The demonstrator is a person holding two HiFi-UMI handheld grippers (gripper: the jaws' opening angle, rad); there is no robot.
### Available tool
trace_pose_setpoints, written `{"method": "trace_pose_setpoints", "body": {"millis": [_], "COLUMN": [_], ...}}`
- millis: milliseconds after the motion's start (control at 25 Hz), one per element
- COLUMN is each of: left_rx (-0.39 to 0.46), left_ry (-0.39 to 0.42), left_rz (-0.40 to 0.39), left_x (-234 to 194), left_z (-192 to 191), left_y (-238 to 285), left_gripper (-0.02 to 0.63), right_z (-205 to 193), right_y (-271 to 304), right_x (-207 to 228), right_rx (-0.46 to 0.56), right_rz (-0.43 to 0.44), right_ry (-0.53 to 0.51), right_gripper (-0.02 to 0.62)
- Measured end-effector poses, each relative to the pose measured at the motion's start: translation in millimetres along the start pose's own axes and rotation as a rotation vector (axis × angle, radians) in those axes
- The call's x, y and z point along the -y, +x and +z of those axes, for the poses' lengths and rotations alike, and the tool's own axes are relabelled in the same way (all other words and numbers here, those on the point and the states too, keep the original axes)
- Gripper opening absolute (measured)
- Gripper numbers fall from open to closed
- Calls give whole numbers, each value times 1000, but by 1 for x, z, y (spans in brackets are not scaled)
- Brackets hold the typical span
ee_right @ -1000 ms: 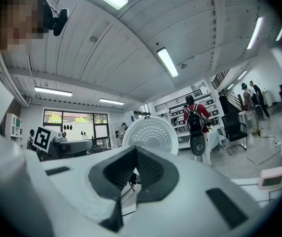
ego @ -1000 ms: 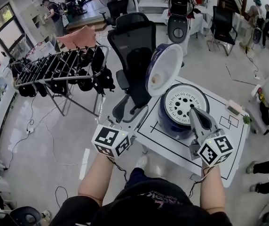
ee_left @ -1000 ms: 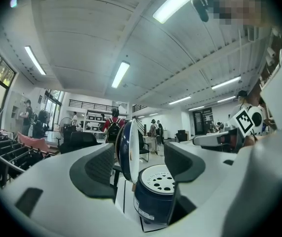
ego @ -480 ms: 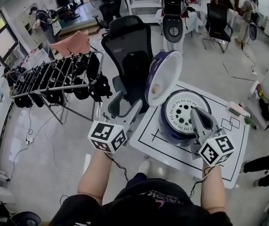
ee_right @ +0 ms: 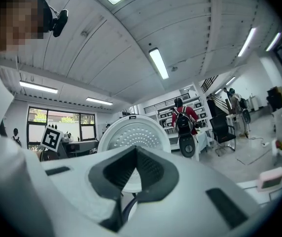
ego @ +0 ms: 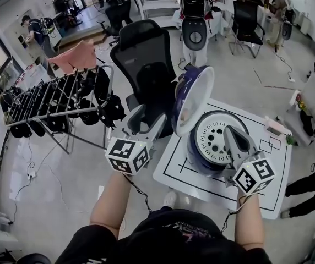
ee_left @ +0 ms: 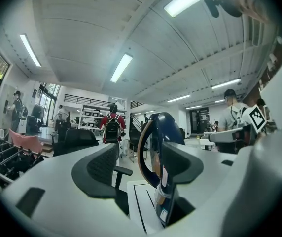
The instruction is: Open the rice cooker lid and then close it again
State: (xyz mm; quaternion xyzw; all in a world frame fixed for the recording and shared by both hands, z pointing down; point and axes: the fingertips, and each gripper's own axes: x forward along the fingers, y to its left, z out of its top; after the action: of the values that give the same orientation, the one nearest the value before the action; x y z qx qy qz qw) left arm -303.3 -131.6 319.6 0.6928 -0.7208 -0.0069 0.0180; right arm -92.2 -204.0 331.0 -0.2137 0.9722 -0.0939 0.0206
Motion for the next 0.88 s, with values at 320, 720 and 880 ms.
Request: {"method": "trace_pose_setpoints", "body": {"millis": [320,720,880], "left_rx": [-42,-73,-80], "left_ry": [18,33,47], "left_rz": [-67,-215,-274], "left_x": [-17,-13,-6], "left_z": [-14,-33,-36], "left_y": [48,105,124], "left_gripper": [279,279,279], "right_z": [-4,-11,-14], "right_y": [15,24,25], "right_x": [15,31,37], "right_rx": [3,16,21], "right_rz": [-81,-211,-258], "right_ry": [6,11,15], "right_gripper": [2,2,2]}}
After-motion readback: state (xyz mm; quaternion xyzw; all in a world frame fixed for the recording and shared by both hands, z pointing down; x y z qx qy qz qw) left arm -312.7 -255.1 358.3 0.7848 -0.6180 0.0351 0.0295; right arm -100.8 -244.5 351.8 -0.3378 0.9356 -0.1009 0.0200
